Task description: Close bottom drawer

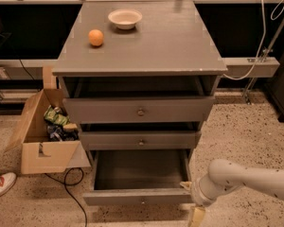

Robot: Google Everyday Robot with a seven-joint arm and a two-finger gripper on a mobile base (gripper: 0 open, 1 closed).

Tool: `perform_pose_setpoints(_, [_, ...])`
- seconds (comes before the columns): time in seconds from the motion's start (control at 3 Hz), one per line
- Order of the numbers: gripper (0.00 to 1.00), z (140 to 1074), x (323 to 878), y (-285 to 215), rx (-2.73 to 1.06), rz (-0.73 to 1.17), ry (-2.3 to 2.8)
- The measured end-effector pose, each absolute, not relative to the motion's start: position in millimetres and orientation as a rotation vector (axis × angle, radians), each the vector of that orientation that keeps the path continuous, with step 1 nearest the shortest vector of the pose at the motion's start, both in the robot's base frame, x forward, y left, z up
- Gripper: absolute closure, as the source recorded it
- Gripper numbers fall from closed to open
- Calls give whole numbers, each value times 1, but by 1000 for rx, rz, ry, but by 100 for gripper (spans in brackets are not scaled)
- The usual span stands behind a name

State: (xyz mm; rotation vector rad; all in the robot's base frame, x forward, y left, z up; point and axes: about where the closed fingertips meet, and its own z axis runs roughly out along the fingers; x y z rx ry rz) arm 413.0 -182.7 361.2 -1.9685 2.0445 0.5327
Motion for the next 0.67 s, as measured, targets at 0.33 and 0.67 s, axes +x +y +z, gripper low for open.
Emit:
perform_pose_setpoints(0.33, [0,355,409,-182,-1967,549,2050])
perform_pose_setpoints(0.67, [0,336,411,-181,-1990,543,2053])
